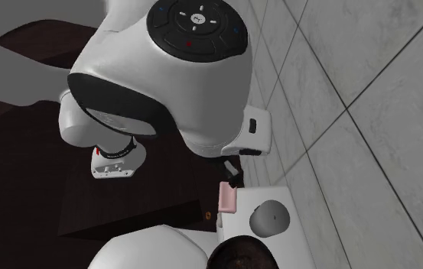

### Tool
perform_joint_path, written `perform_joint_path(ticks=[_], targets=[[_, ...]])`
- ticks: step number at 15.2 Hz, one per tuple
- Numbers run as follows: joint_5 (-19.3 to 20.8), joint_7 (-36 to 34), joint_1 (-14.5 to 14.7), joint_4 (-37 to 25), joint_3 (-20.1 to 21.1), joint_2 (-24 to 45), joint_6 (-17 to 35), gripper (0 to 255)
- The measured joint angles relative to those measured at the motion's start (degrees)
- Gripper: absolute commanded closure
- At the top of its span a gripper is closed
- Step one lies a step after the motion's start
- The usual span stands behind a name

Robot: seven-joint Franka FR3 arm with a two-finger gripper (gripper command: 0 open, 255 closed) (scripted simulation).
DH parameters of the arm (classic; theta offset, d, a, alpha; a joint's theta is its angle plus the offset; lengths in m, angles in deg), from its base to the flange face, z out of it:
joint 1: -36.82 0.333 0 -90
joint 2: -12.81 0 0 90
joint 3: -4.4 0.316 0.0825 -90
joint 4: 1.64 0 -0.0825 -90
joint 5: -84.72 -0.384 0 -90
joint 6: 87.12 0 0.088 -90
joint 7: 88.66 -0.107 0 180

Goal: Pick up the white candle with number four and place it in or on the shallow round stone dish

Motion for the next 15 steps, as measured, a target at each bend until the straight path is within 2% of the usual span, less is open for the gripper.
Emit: perform_joint_path(ticks=[4,7,9,10,11,12,13,14,15], targets=[[-1.64,10.38,4.8,-4.34,-9.16,7.27,4.03,0],[-6.09,19.51,11.11,-9.53,-17.99,15.22,6.62,0],[-10.71,26.36,16.1,-13.18,-24.72,20.92,7.25,0],[-14.61,31.1,19.66,-15.16,-29.85,25.34,7.66,0],[-20.83,37.69,23.14,-17.1,-35.88,32.73,7.24,0],[-30.15,45.86,22.01,-19.92,-37.46,41.66,5.44,0],[-35.8,51.44,19.35,-21.68,-36.76,46.68,4.2,0],[-40.73,56.11,13.83,-24.81,-33.1,51.73,2.48,0],[-43.85,58.86,10.03,-26.64,-30.21,54.84,1.74,0]])
